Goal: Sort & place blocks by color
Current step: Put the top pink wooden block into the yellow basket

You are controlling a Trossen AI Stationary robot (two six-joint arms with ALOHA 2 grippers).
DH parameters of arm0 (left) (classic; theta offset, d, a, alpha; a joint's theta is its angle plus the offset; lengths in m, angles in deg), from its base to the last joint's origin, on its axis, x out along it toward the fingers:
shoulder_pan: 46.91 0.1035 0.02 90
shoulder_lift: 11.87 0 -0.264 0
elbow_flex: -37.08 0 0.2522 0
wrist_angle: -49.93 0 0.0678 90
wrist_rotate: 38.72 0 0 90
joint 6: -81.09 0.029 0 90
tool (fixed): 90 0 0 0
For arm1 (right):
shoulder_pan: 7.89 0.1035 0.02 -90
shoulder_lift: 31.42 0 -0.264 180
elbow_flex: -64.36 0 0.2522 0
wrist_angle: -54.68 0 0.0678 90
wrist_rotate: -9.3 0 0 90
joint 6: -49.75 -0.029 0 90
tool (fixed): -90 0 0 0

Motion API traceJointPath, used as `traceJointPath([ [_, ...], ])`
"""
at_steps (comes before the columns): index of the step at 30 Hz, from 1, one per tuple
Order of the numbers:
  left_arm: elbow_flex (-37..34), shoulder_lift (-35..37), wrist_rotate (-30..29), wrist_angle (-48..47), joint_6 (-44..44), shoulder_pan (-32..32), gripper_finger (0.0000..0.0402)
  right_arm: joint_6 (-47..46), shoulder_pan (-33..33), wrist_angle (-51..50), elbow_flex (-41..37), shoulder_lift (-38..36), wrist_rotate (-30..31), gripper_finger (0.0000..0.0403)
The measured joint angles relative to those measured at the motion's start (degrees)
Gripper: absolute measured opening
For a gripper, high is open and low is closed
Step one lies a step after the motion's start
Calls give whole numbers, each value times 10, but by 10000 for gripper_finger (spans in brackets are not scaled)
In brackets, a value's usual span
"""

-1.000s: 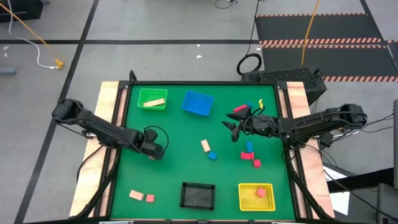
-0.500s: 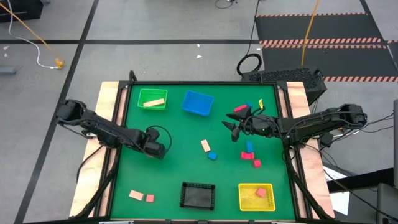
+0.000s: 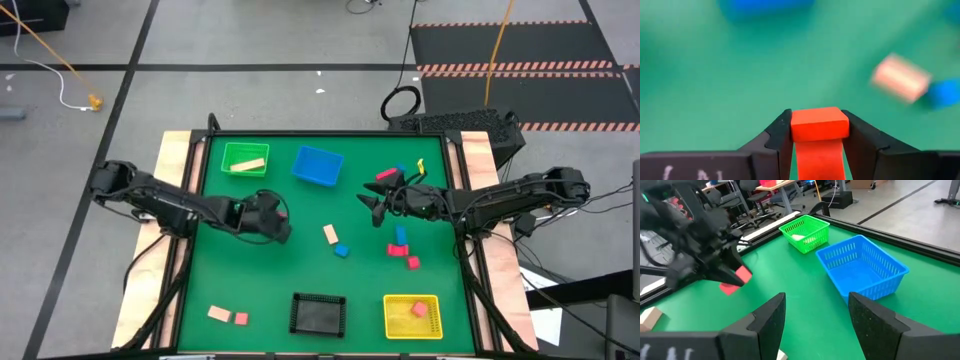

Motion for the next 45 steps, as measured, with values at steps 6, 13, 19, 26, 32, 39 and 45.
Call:
traceJointPath([
  [6,8,0,-39,294,228,20,134,-1,0,41,0,0,-42,206],
  [13,8,0,-34,558,431,31,134,-13,17,120,0,0,-104,206],
  [19,8,1,76,633,537,31,134,-21,31,198,0,10,-105,206],
  [26,8,-6,125,665,522,33,134,-48,29,227,0,31,-104,226],
  [32,8,-6,125,662,351,47,134,79,29,268,0,51,-105,256],
  [39,8,-54,125,684,298,49,134,135,29,343,0,101,-167,263],
  [45,12,-86,125,704,289,49,134,163,33,378,0,134,-209,263],
])
